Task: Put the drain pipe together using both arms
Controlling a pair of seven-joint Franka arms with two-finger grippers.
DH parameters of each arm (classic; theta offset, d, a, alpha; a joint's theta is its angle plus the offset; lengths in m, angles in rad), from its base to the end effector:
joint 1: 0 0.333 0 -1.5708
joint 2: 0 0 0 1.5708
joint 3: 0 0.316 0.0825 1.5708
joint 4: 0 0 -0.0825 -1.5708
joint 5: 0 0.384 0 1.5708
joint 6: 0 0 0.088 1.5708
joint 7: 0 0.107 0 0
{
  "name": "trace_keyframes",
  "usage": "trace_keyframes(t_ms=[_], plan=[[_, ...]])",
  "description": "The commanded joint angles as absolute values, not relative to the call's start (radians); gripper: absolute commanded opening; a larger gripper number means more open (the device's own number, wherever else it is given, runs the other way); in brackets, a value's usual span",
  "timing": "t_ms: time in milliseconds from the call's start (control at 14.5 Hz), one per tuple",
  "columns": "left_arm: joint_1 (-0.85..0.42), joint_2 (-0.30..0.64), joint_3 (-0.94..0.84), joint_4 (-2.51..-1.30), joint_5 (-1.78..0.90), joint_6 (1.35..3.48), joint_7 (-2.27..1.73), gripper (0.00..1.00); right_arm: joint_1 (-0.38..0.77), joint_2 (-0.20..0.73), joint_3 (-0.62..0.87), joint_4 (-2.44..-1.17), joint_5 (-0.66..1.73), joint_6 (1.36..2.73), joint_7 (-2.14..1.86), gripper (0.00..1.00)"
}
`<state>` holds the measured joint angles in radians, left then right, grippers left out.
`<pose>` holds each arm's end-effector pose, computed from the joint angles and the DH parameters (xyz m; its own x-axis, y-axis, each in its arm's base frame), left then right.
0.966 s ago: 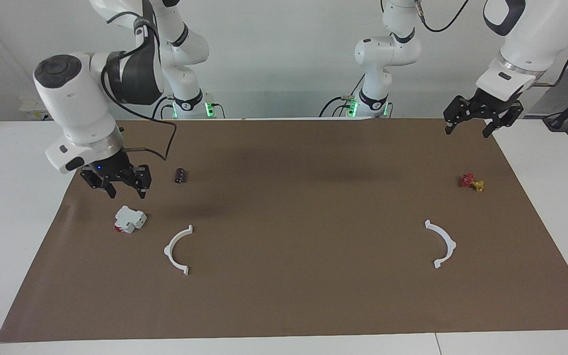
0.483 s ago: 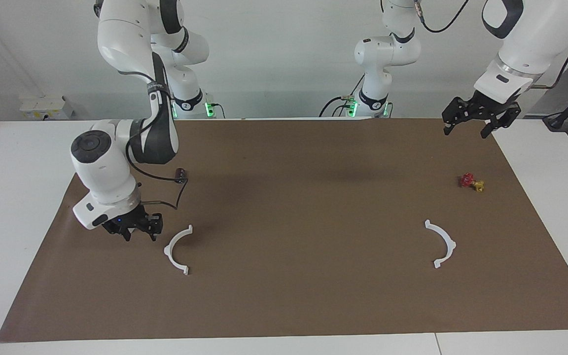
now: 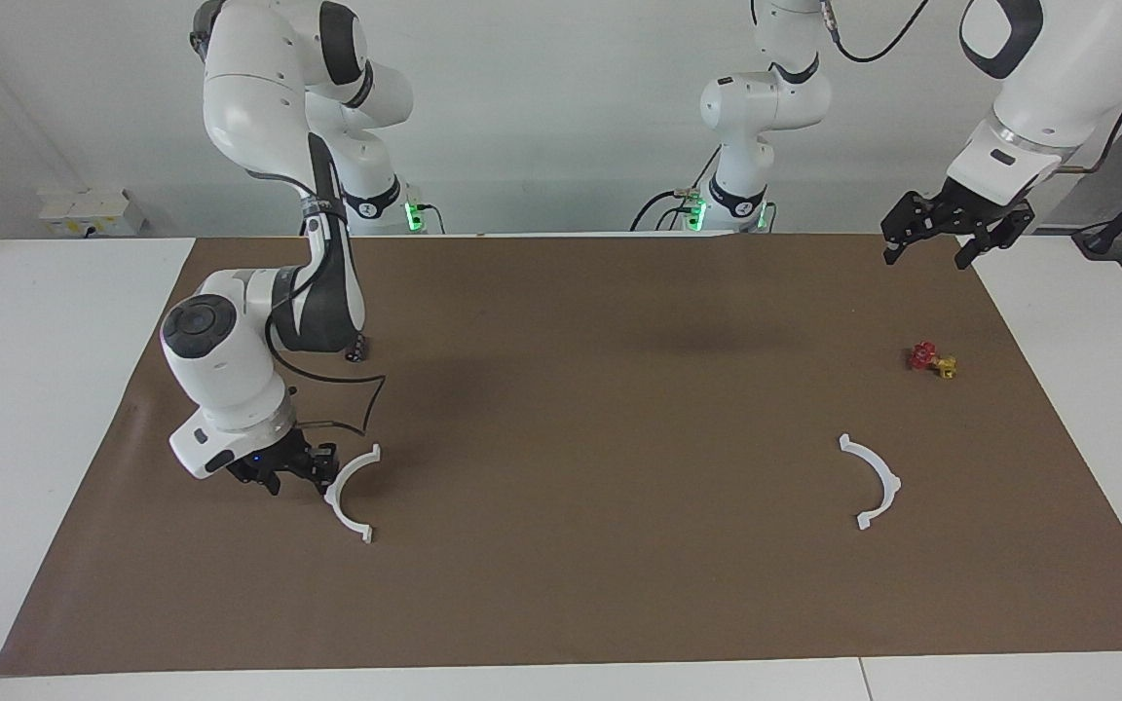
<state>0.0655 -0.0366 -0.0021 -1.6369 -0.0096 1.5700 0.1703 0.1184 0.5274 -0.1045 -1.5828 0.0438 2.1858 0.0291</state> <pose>0.5408 0.0333 0.6133 0.9939 -0.1067 -0.0282 -0.1063 -0.9942 0.0145 0.6977 0.0215 0.3396 0.9966 -0.0223 0.0790 -0.0234 -0.9996 0.0126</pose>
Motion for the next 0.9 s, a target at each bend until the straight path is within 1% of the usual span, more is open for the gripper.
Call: trace_keyframes(t_ms=[0,69,207,345,552,690,759,828], plan=[[0.083,-0.074,-0.009,-1.681,-0.015,1.614,0.147,1.00,0.115,0.531,-0.103,-1.629,0.064,2.239,0.023,0.69],[0.081,-0.072,-0.008,-1.684,-0.015,1.626,0.123,1.00,0.117,0.531,-0.101,-1.644,0.066,2.247,0.023,0.69],[0.081,-0.069,-0.011,-1.690,-0.015,1.718,0.084,1.00,0.117,0.531,-0.101,-1.664,0.066,2.252,0.025,0.69],[0.071,-0.071,-0.011,-1.709,-0.015,1.739,0.084,1.00,0.120,0.528,-0.101,-1.672,0.067,2.250,0.025,0.69],[0.071,-0.058,-0.011,-1.715,-0.015,1.766,0.092,0.99,0.124,0.526,-0.101,-1.680,0.096,2.249,0.026,0.64],[0.066,-0.026,-0.011,-1.715,-0.015,1.796,0.109,0.98,0.124,0.525,-0.101,-1.697,0.129,2.258,0.028,0.61],[0.066,-0.002,-0.011,-1.715,-0.015,1.821,0.123,0.97,0.130,0.523,-0.101,-1.703,0.129,2.264,0.028,0.52],[0.066,0.023,-0.012,-1.713,-0.015,1.847,0.133,0.95,0.133,0.523,-0.103,-1.703,0.129,2.264,0.028,0.48]])
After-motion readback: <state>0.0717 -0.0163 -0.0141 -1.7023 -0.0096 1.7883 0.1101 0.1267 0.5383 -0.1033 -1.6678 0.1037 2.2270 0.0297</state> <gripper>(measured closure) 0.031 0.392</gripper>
